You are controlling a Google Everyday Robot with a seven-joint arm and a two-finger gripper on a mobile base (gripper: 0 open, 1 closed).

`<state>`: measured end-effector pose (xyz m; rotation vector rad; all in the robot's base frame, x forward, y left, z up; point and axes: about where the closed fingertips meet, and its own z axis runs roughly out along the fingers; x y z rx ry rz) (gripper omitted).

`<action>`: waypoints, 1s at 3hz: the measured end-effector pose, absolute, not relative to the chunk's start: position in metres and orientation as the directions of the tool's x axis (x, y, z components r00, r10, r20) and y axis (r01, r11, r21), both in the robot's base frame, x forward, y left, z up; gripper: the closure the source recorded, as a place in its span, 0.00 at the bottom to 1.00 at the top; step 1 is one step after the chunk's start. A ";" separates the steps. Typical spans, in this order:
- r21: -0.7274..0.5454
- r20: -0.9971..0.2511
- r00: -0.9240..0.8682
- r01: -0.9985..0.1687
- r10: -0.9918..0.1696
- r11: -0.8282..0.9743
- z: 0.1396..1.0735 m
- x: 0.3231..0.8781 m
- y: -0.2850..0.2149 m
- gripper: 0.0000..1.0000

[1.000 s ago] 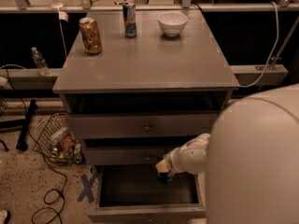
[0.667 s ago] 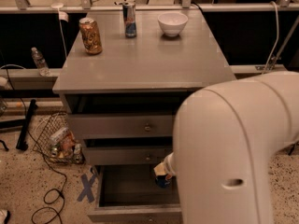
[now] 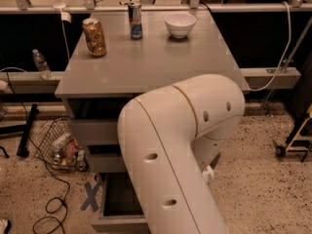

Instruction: Place pepsi can into bottom drawer

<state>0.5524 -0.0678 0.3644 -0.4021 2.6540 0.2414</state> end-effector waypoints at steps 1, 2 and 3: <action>0.103 -0.451 -0.860 -0.318 -0.241 0.942 0.364 0.552 -0.068 1.00; 0.087 -0.473 -0.842 -0.338 -0.260 0.937 0.345 0.559 -0.073 1.00; 0.072 -0.507 -0.815 -0.363 -0.279 0.929 0.323 0.567 -0.078 1.00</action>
Offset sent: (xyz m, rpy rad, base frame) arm 0.0186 -0.0154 -0.0564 -0.0219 -0.0858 0.0516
